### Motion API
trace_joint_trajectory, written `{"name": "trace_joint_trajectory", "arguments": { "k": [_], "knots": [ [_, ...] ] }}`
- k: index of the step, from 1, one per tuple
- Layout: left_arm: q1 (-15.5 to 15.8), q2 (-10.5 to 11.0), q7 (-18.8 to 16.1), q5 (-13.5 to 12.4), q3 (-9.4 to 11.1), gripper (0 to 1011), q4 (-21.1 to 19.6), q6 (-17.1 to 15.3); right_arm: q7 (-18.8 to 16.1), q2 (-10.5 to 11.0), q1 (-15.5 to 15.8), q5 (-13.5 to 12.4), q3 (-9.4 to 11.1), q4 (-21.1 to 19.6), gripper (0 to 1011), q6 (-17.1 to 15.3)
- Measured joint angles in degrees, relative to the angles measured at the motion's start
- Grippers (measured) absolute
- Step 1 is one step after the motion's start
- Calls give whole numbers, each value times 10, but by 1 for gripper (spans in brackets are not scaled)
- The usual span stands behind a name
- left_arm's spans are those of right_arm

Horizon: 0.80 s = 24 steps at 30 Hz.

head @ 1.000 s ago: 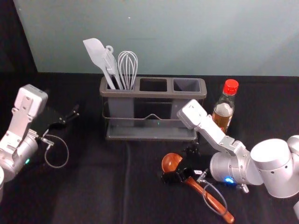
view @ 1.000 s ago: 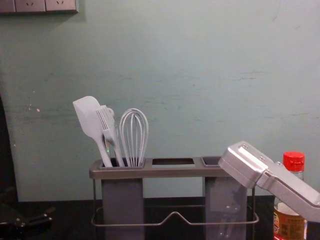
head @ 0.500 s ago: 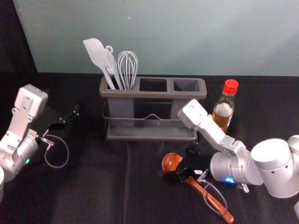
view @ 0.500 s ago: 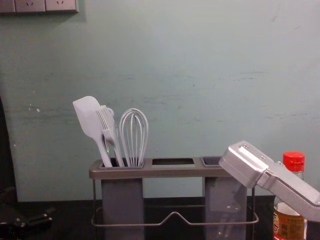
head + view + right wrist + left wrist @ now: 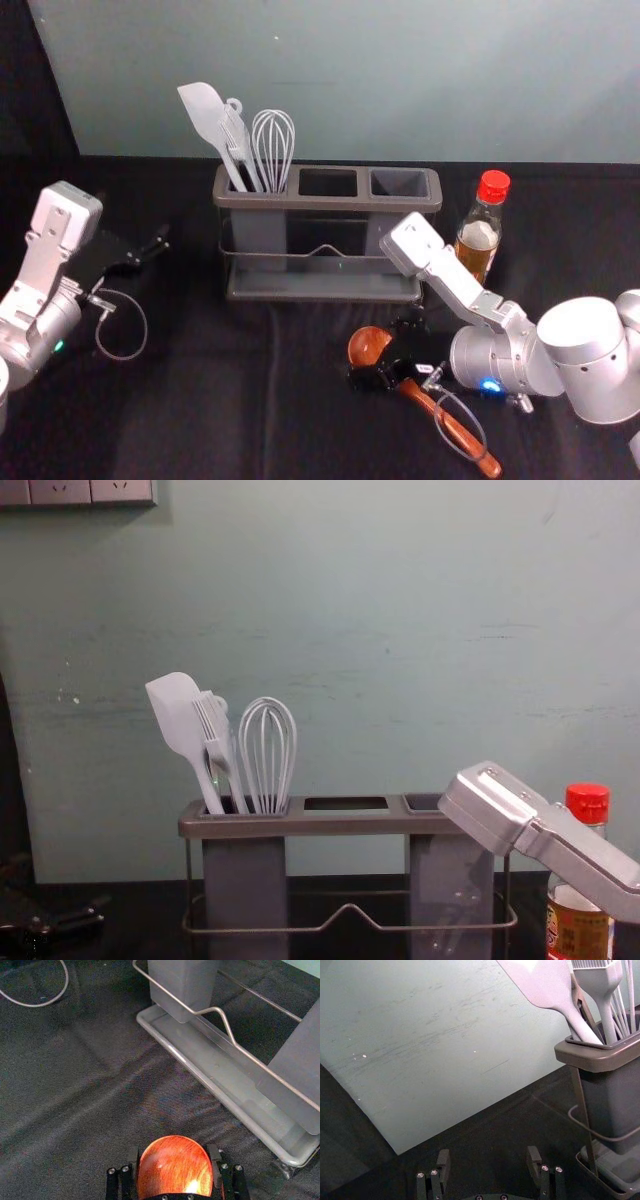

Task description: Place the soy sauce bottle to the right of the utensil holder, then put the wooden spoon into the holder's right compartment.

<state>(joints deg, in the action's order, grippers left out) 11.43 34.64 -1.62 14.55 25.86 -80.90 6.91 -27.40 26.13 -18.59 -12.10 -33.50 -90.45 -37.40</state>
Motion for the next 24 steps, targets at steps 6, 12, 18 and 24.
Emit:
{"name": "trace_joint_trajectory", "arguments": {
  "k": [6,12,18,24],
  "knots": [
    [0,0,0,0,0,1005,0,0,0,0,0,0,0,0,839,0],
    [0,0,0,0,0,1005,0,0,0,0,0,-1,0,0,839,0],
    [0,0,0,0,0,1005,0,0,0,0,0,-1,0,0,839,0],
    [0,0,0,0,0,1005,0,0,2,4,11,4,5,-15,839,18]
  ]
}}
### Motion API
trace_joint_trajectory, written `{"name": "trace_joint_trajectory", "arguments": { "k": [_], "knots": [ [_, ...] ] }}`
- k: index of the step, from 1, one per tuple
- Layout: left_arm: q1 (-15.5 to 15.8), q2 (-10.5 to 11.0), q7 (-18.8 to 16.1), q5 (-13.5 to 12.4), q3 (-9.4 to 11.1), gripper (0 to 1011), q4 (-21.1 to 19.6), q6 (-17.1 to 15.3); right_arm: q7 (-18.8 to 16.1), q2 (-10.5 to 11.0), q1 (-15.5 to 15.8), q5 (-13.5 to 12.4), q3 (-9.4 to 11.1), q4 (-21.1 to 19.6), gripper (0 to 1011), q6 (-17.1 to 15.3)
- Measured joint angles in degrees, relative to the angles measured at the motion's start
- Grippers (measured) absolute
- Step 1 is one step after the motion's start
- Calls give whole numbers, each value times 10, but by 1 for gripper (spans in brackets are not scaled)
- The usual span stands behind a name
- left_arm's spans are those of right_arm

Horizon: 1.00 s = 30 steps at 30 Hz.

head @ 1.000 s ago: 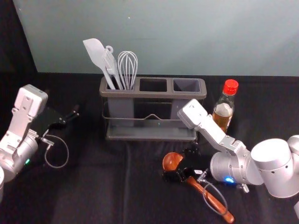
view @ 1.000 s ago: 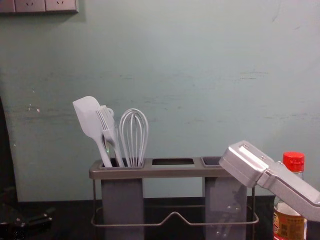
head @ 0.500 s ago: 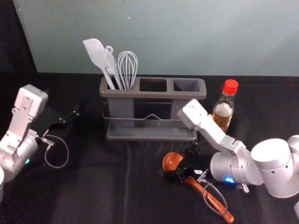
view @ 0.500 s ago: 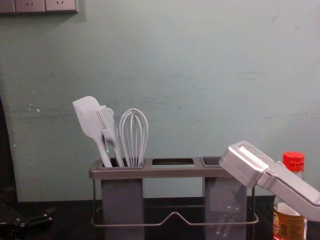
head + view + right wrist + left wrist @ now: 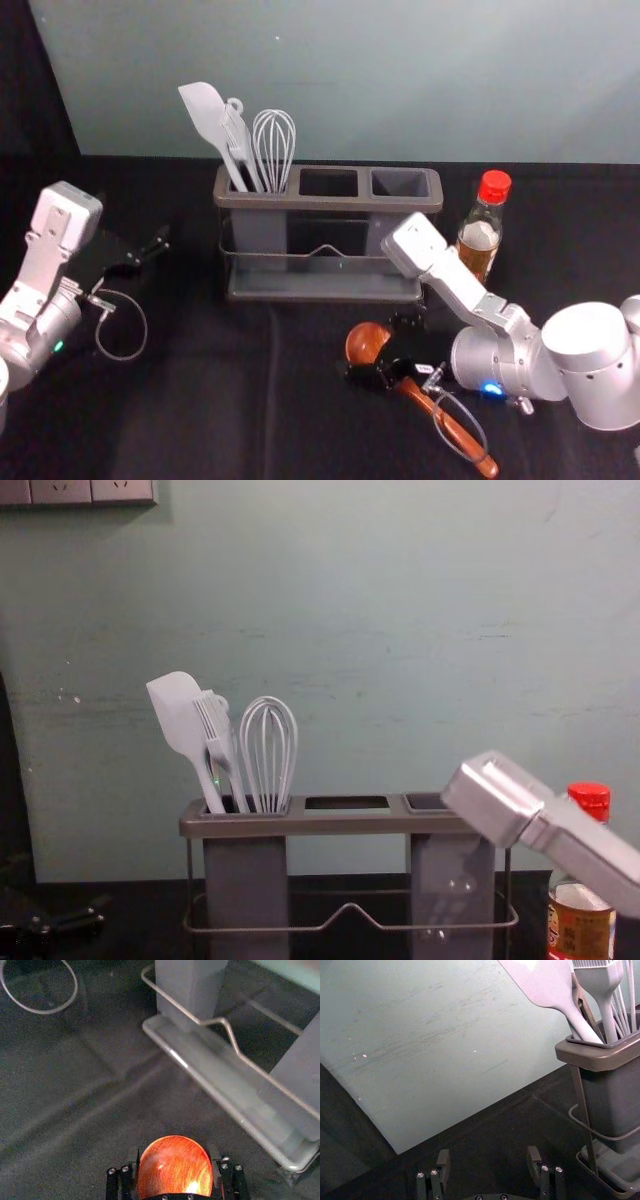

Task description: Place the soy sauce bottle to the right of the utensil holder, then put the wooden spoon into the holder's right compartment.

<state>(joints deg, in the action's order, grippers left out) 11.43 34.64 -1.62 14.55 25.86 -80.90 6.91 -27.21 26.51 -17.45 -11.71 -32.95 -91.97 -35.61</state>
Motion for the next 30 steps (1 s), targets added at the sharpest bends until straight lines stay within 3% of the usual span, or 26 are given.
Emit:
{"name": "trace_joint_trajectory", "arguments": {
  "k": [16,30],
  "knots": [
    [0,0,0,0,0,1005,0,0,10,16,45,-4,43,-79,839,96],
    [0,0,0,0,0,1005,0,0,28,27,85,-13,79,-132,839,201]
  ]
}}
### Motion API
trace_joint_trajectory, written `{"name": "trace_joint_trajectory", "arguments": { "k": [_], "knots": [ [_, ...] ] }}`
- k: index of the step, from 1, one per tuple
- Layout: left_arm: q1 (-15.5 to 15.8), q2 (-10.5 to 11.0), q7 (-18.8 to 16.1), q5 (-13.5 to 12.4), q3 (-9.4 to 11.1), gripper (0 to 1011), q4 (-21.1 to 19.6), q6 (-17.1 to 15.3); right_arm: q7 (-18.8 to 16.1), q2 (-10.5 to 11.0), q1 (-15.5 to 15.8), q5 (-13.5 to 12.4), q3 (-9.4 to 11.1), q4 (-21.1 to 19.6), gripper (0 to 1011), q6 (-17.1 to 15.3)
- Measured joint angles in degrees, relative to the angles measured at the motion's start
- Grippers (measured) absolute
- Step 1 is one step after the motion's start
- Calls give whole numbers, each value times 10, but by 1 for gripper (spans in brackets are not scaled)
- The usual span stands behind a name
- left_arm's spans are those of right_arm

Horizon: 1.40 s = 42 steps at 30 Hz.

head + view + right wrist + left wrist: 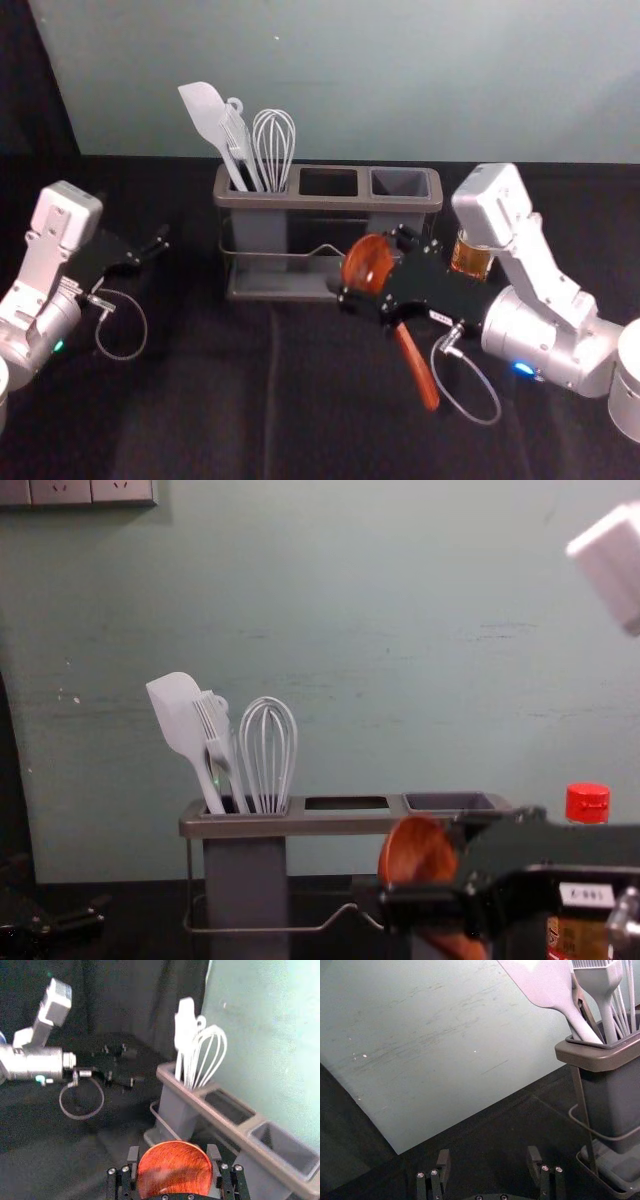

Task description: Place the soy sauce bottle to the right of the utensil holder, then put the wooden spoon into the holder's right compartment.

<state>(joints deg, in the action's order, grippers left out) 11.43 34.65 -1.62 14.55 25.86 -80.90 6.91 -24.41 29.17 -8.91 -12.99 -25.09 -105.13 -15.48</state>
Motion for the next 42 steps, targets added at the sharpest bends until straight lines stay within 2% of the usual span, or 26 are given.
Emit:
{"name": "trace_joint_trajectory", "arguments": {
  "k": [3,10,18,23,27,33,42],
  "knots": [
    [0,0,0,0,0,1005,0,0,4,1,11,-3,11,-11,838,34],
    [0,0,0,0,0,1005,0,0,4,4,26,-4,27,-26,839,91],
    [0,0,0,0,0,1005,0,0,1,5,33,-17,49,-39,839,140],
    [0,0,0,0,0,1005,0,0,-4,-1,27,-30,62,-36,839,172],
    [0,0,0,0,0,1005,0,0,-9,-6,17,-43,67,-28,839,181],
    [0,0,0,0,0,1005,0,0,-17,-19,-18,-72,75,-1,839,185],
    [0,0,0,0,0,1005,0,0,-17,-30,-75,-95,82,38,839,179]
  ]
}}
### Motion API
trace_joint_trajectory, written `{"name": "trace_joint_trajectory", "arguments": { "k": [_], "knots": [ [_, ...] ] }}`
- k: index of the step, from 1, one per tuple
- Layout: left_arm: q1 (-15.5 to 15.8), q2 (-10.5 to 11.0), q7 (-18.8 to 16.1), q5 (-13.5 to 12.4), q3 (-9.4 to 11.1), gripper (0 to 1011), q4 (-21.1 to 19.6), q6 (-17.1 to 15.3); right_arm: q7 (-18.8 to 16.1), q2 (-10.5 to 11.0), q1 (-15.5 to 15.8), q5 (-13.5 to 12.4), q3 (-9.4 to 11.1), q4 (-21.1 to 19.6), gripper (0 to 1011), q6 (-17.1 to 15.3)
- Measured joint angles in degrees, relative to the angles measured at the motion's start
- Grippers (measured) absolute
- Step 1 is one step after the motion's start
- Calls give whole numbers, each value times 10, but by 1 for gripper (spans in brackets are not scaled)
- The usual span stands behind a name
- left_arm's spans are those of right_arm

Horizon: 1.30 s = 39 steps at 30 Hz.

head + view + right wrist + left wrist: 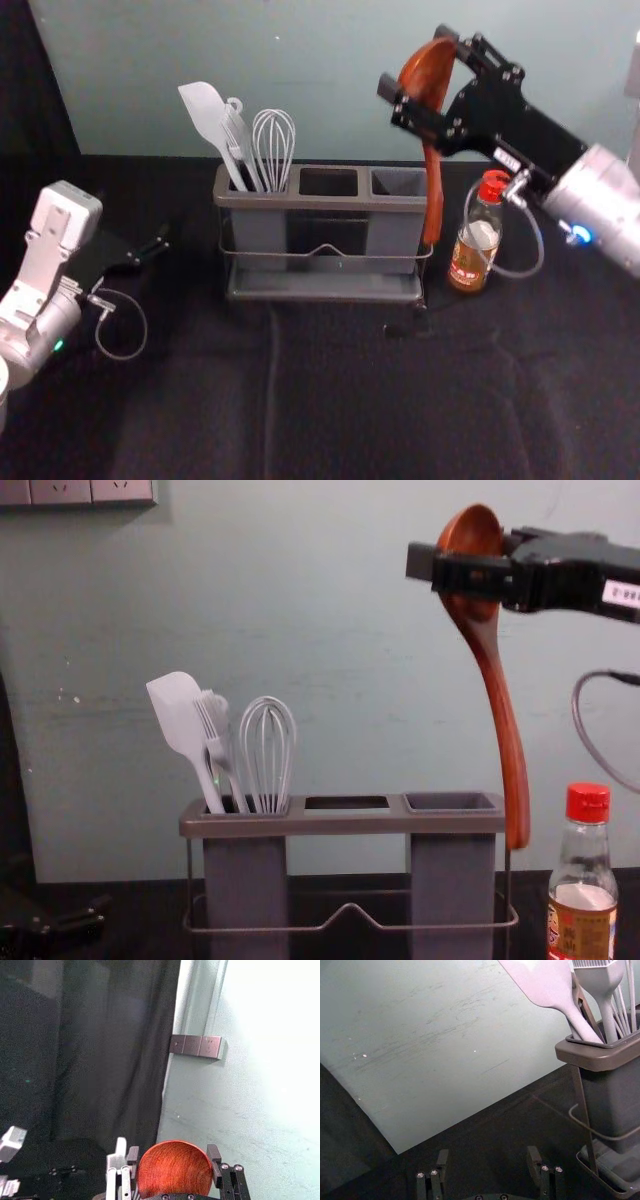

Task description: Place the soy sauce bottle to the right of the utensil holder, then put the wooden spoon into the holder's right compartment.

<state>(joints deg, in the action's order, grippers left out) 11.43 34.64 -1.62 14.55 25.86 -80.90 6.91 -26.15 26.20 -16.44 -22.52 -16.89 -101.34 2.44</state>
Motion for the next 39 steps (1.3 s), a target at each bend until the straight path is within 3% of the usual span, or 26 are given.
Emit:
{"name": "trace_joint_trajectory", "arguments": {
  "k": [10,23,39],
  "knots": [
    [0,0,0,0,0,1005,0,0,4,-11,-46,-9,-5,33,839,-6],
    [0,0,0,0,0,1005,0,0,4,-35,-111,-17,-22,115,839,-11],
    [0,0,0,0,0,1005,0,0,-1,-61,-156,-6,-44,189,839,-3]
  ]
}}
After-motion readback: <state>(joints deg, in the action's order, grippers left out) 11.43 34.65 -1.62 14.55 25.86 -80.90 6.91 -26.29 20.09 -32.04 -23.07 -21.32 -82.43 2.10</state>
